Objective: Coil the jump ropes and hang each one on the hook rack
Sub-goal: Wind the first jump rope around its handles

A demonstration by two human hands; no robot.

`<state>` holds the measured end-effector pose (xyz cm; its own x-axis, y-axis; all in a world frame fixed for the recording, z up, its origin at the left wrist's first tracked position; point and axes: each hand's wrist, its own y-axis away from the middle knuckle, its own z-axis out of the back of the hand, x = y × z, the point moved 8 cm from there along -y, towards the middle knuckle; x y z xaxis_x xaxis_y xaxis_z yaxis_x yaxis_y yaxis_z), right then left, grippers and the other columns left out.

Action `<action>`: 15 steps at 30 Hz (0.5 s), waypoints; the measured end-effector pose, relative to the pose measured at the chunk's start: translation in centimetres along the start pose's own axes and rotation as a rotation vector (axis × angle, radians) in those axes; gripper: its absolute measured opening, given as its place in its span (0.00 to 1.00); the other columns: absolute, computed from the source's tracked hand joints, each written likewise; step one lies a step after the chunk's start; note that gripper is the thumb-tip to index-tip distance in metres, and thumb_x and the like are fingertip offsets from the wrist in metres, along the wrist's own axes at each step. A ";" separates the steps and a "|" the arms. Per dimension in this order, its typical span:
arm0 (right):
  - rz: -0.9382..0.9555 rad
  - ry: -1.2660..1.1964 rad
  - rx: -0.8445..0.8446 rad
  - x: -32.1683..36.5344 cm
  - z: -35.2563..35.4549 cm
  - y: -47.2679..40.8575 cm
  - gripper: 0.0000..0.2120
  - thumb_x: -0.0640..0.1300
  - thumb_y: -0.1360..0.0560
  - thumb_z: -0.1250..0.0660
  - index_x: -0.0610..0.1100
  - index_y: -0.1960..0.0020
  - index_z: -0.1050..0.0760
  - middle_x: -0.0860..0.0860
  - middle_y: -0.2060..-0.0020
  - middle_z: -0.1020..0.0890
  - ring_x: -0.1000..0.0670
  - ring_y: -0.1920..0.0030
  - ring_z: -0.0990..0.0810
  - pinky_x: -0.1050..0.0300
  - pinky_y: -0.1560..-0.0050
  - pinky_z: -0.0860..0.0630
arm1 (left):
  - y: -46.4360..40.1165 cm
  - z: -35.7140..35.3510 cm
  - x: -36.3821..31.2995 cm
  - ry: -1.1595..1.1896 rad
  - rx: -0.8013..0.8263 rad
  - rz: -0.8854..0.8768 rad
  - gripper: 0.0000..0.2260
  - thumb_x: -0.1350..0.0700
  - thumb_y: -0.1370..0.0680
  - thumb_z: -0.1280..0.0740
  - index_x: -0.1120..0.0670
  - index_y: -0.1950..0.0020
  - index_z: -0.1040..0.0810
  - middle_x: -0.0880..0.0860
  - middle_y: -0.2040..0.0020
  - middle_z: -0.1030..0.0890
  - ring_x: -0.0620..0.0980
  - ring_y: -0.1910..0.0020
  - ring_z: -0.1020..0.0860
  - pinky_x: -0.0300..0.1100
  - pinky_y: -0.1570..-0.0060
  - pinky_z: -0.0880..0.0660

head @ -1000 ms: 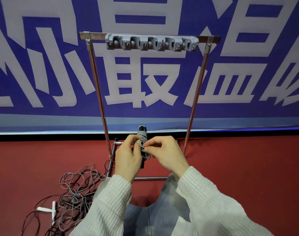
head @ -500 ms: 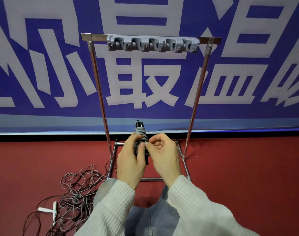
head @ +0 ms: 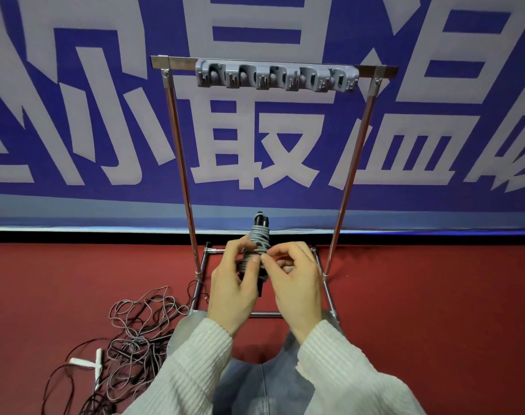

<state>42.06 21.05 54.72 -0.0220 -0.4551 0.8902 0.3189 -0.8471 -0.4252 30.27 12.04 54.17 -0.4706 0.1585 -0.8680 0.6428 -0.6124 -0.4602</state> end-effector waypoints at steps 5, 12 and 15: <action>0.043 -0.022 0.075 0.9 -0.7 -0.7 0.07 0.37 0.27 0.25 0.48 0.58 0.20 0.55 0.58 0.21 0.54 0.62 0.21 0.64 0.59 0.25 | -0.3 -0.4 1.2 0.318 -0.059 0.213 0.17 0.67 0.18 0.36 0.47 0.37 0.28 0.53 0.35 0.23 0.48 0.34 0.23 0.37 0.40 0.24; 0.052 -0.095 0.034 0.8 0.7 -1.5 0.07 0.36 0.24 0.29 0.47 0.54 0.20 0.52 0.57 0.18 0.54 0.60 0.21 0.66 0.57 0.26 | -0.3 -0.6 1.4 0.409 -0.066 0.261 0.13 0.65 0.17 0.36 0.52 0.36 0.26 0.54 0.37 0.21 0.49 0.38 0.21 0.44 0.38 0.23; -0.043 -0.153 0.038 -0.5 1.1 -2.4 0.05 0.39 0.22 0.30 0.48 0.51 0.21 0.53 0.58 0.18 0.57 0.62 0.23 0.65 0.58 0.26 | -0.5 -0.6 0.9 0.364 -0.054 0.209 0.14 0.63 0.19 0.33 0.49 0.37 0.26 0.52 0.39 0.20 0.43 0.44 0.20 0.35 0.49 0.23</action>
<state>42.38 23.58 55.48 0.1069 -0.3688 0.9233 0.3561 -0.8529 -0.3819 29.84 12.93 53.49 -0.0893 0.3043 -0.9484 0.7373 -0.6200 -0.2684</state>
